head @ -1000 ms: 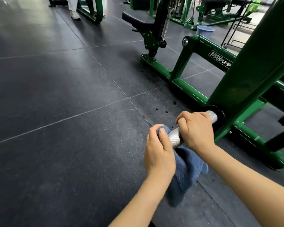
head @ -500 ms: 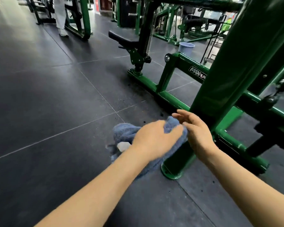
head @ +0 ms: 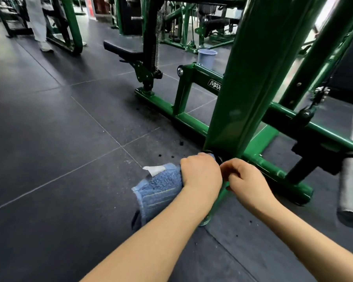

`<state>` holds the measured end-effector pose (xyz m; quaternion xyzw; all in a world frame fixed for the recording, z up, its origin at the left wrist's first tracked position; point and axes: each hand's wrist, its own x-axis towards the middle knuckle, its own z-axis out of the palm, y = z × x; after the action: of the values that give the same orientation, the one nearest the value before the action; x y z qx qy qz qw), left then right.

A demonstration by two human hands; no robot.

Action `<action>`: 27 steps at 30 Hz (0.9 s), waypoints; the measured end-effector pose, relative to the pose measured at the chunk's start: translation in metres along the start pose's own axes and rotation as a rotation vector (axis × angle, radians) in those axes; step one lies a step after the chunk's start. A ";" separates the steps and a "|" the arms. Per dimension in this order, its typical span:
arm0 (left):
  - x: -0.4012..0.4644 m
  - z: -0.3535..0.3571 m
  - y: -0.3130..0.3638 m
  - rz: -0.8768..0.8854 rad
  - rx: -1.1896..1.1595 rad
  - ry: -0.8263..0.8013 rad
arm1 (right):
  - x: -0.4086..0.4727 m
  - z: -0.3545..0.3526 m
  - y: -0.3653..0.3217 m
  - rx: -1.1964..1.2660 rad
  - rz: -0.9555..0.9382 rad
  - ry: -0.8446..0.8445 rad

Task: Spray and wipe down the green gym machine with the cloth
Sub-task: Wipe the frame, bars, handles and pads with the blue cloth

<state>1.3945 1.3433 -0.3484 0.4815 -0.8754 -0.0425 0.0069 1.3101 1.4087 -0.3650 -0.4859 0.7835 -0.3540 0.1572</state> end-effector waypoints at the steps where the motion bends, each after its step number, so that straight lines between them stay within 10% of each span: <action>1: 0.004 -0.001 0.002 -0.008 -0.044 -0.005 | 0.002 0.003 -0.004 -0.063 -0.001 0.015; 6: 0.010 -0.012 -0.006 0.043 -0.133 -0.088 | 0.012 0.010 -0.011 0.007 0.200 0.012; 12: -0.001 -0.028 -0.058 0.116 -0.428 -0.449 | -0.004 0.009 -0.027 0.457 0.431 -0.372; 18: -0.024 0.009 -0.009 0.002 0.164 -0.141 | 0.011 0.010 -0.011 0.258 0.465 -0.175; 27: 0.018 0.007 -0.019 -0.012 -0.183 0.002 | 0.025 0.006 -0.009 0.318 0.451 -0.068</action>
<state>1.4003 1.3184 -0.3578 0.4843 -0.8649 -0.1218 0.0513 1.3073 1.3819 -0.3609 -0.2801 0.8008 -0.4118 0.3327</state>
